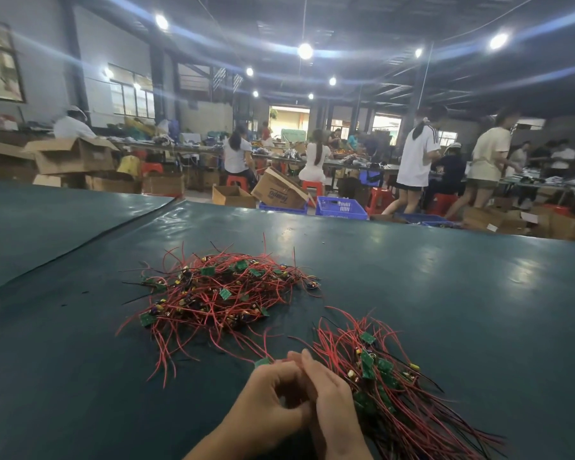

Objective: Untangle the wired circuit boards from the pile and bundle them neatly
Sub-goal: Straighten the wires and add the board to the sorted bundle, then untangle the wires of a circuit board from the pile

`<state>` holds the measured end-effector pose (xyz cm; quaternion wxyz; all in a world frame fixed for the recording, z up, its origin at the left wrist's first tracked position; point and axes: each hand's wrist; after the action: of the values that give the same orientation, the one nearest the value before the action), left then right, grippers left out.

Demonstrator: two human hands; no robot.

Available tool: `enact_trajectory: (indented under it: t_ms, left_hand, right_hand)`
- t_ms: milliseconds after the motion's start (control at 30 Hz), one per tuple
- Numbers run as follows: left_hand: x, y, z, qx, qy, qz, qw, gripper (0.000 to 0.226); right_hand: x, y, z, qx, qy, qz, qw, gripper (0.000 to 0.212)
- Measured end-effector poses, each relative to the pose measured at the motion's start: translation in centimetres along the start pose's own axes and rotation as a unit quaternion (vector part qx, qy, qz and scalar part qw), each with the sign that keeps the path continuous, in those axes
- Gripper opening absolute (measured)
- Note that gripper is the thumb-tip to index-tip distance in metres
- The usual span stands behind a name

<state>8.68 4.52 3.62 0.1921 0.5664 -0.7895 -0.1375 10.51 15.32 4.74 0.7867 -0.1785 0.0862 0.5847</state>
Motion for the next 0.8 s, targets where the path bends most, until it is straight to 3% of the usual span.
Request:
enact_trajectory:
  t_ms: [133, 233, 300, 433, 567, 700, 767, 800]
  left_hand:
    - [0.4, 0.0, -0.2, 0.065, -0.016, 0.058, 0.996, 0.018]
    - [0.9, 0.3, 0.0, 0.157, -0.047, 0.069, 0.984, 0.015]
    - [1.2, 0.6, 0.3, 0.241, -0.061, 0.022, 0.968, 0.015]
    - [1.6, 1.4, 0.6, 0.366, -0.192, -0.110, 0.904, 0.041]
    - [2.3, 1.7, 0.7, 0.340, -0.304, -0.191, 0.869, 0.043]
    - [2.4, 1.8, 0.4, 0.275, -0.311, -0.245, 0.876, 0.020]
    - [2.4, 1.8, 0.4, 0.257, -0.315, -0.262, 0.875, 0.015]
    - [2.3, 1.9, 0.4, 0.247, -0.320, -0.272, 0.873, 0.015]
  right_hand:
    - [0.2, 0.0, -0.3, 0.003, 0.023, -0.014, 1.000, 0.023]
    - [0.3, 0.1, -0.4, 0.052, 0.024, -0.051, 0.997, 0.021]
    - [0.5, 0.2, -0.2, 0.090, 0.034, -0.066, 0.993, 0.021]
    - [0.7, 0.0, -0.1, 0.143, 0.029, -0.058, 0.988, 0.023]
    - [0.9, 0.1, -0.2, 0.179, 0.024, -0.061, 0.982, 0.024]
    - [1.3, 0.5, -0.4, 0.227, -0.024, -0.117, 0.967, 0.022]
    - [1.4, 0.7, -0.8, 0.287, -0.096, -0.175, 0.937, 0.021]
    - [1.5, 0.7, -1.0, 0.344, -0.173, -0.213, 0.898, 0.020]
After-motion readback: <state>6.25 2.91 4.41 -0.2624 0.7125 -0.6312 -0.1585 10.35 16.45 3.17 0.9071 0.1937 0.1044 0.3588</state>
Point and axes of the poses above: each hand's wrist, its own y-axis towards the middle knuckle, its own x-axis out of the back of the hand, z = x × y, and after that the axes turned 7 degrees about -z, right-handed
